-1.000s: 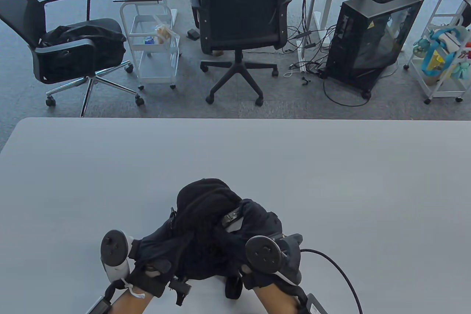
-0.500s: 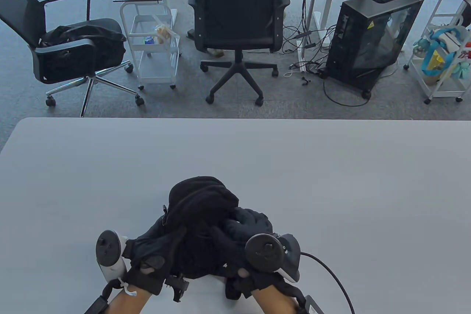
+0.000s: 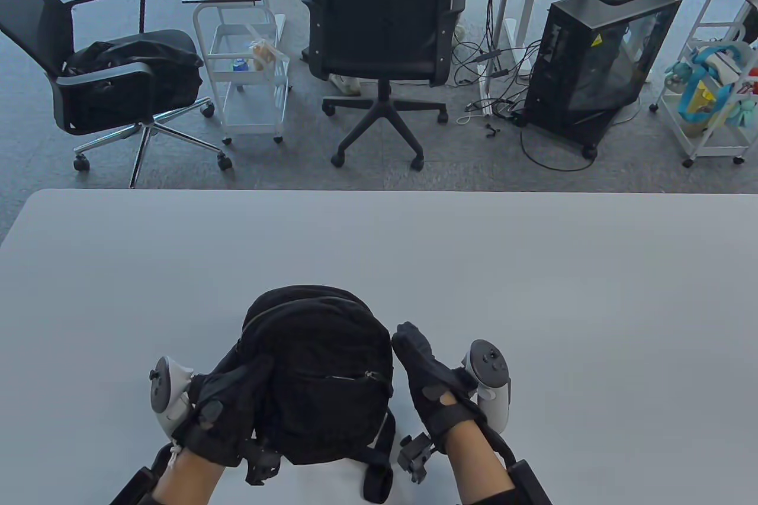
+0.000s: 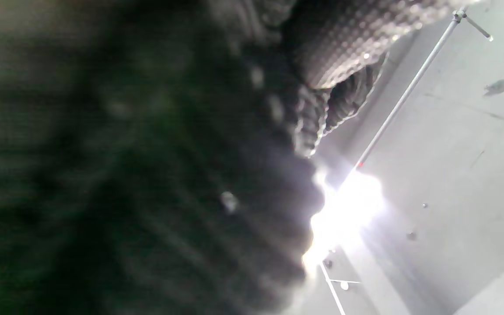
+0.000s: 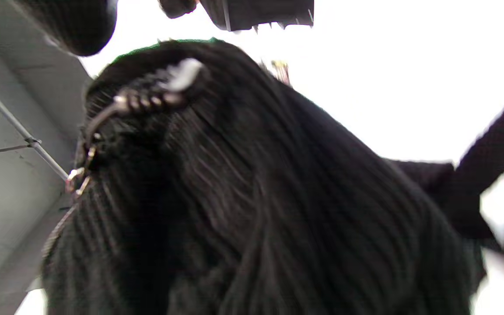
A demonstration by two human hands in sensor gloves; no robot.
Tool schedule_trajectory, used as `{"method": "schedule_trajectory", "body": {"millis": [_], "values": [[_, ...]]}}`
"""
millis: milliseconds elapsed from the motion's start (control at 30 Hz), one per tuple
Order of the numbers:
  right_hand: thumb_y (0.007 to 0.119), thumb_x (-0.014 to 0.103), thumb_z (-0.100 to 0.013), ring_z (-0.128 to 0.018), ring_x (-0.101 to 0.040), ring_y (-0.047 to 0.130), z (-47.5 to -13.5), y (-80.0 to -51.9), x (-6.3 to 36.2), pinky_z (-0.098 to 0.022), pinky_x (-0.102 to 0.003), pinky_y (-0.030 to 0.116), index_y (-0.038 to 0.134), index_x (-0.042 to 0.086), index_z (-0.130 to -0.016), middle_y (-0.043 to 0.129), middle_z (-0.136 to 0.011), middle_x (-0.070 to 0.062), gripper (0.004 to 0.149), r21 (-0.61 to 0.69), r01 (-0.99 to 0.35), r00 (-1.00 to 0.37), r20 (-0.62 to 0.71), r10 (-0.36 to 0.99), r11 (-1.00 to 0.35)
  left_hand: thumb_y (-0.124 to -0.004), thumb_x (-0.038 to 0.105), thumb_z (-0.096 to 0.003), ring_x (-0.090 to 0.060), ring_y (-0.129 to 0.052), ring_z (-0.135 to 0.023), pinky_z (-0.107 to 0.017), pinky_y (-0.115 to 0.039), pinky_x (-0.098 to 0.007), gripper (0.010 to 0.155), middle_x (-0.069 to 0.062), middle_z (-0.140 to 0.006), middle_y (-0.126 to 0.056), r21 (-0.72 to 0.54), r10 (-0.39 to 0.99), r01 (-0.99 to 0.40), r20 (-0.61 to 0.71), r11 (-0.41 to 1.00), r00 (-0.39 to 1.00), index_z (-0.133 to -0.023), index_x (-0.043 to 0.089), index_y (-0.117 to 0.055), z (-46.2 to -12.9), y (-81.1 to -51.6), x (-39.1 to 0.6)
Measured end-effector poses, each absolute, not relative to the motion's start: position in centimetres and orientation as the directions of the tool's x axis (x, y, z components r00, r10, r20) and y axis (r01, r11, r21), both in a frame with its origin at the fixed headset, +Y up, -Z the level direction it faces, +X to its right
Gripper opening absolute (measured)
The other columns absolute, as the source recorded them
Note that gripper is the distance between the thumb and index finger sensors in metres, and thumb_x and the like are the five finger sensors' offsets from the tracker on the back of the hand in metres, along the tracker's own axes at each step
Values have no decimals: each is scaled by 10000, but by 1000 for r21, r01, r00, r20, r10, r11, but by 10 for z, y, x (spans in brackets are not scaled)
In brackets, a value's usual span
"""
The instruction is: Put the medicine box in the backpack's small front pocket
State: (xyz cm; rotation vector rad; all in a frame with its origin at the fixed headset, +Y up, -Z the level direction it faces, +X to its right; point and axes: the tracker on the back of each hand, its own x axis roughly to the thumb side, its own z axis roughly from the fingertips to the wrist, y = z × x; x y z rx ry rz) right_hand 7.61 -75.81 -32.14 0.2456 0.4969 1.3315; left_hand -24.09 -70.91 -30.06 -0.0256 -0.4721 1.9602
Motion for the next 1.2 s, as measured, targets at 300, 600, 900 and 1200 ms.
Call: {"method": "schedule_trajectory", "body": {"millis": [300,600,900,1200], "values": [[628,731,-556,-1031,-598,324,-317,-747,48,-572,-801,198,444,-7,-1105,532,-1111,-290,938,524,-758,354,-168,920,388,-821,387,-534,-397,-936,-732,-616,-570,-730,452,-61,-763,-986,-154,937,-950,184,-271,-297,-937,182,-803,-307,-721,-259],[714,414,-575,-750,-445,944,-315,-726,52,-593,-667,639,741,-9,-922,904,-841,-208,548,363,-864,360,-36,932,347,-818,418,-544,-481,-826,-830,-601,-518,-748,572,-139,-884,-899,-76,988,-985,-13,-153,-152,-1016,121,-689,-316,-743,-267],[711,417,-582,-742,-431,952,-312,-708,80,-583,-667,648,743,-5,-915,907,-834,-197,539,187,-947,292,167,942,261,-817,521,-534,-569,-634,-912,-595,-434,-760,756,-247,-1038,-684,38,996,-998,73,54,56,-1078,80,-531,-307,-729,-268],[700,425,-581,-779,-431,916,-308,-714,75,-576,-667,634,707,4,-940,866,-871,-188,553,66,-990,136,200,970,125,-840,458,-525,-498,-904,-723,-572,-548,-749,450,-162,-773,-992,-110,933,-957,275,269,231,-806,119,-934,-290,-700,-231]]}}
